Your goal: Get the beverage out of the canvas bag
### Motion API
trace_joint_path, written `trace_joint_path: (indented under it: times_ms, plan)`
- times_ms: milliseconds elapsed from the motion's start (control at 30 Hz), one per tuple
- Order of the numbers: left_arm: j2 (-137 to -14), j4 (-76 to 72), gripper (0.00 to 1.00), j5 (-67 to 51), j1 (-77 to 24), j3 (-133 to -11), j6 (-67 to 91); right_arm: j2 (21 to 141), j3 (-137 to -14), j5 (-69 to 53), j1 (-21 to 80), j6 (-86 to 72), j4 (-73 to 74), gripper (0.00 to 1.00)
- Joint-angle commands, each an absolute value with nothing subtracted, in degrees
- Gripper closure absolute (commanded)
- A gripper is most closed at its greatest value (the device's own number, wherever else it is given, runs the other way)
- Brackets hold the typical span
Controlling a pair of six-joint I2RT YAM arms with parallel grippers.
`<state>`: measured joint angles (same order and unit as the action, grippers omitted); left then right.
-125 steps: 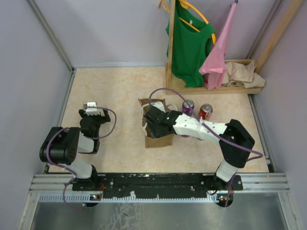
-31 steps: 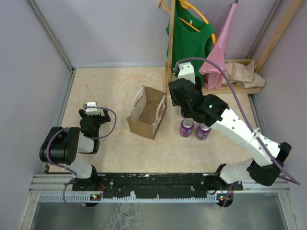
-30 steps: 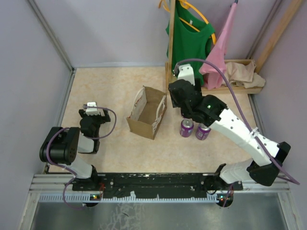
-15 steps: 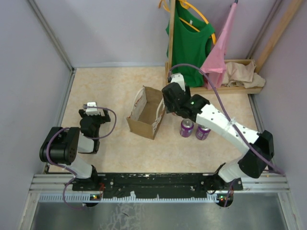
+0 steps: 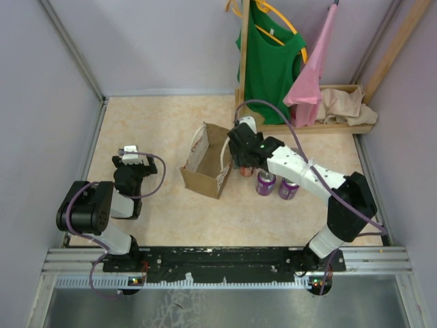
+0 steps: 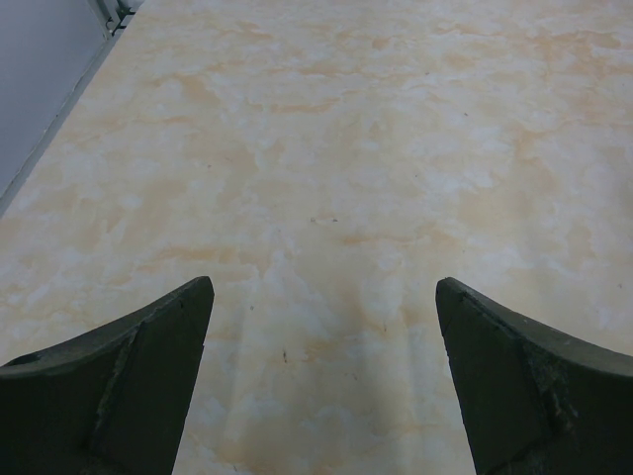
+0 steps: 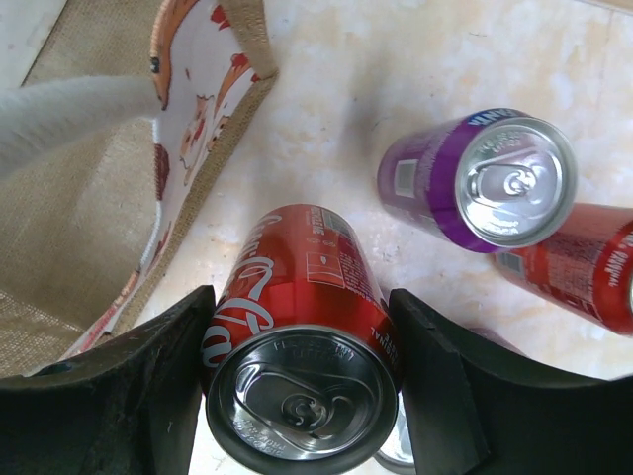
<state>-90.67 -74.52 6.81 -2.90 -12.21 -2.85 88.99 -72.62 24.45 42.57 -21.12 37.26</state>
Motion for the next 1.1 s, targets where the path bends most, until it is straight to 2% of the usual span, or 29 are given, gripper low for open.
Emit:
trace_joint_path:
  times_ms: [0,400,467,500,533,600,733,833,1067]
  plan:
    - [-91.4,-75.5,0.0,6.5,-3.2,-12.9,-3.1,90.2,-73.2,23.2,42.1,-21.3,30.5,1.0]
    - [-91.4,-75.5,0.0,6.6,-3.2,-12.9,-3.2,94.2,-70.8,19.6,42.0,-24.3,30.9,1.0]
    - [-91.4,-75.5,0.0,6.6,-3.2,-12.9,-3.1,94.3,-70.2,18.7,41.9,-24.6,30.7,0.9]
    - [-91.4,-75.5,0.0,6.6,-3.2,-13.0,-3.1,94.2,-70.0,18.3,42.0,-24.6,30.6,0.79]
    - [-91.4,-75.5,0.0,6.5,-3.2,-12.9,-3.1,94.3,-69.9,17.9,41.9,-24.6,30.5,0.59]
    - [-91.4,-75.5,0.0,6.6,-3.2,-12.9,-3.2,95.2,-69.7,17.9,41.9,-24.6,30.6,0.37]
    - [-91.4,-75.5,0.0,6.5,-3.2,-12.9,-3.1,96.6,-70.1,18.5,41.9,-24.8,31.2,0.13]
    - [-91.4,-75.5,0.0,6.6,-3.2,-12.9,-3.1,96.3,-70.8,19.1,41.9,-24.7,32.0,0.05]
    - [-91.4,-75.5,0.0,6.6,-3.2,-12.9,-3.1,91.3,-74.0,20.7,41.9,-23.2,33.9,0.06]
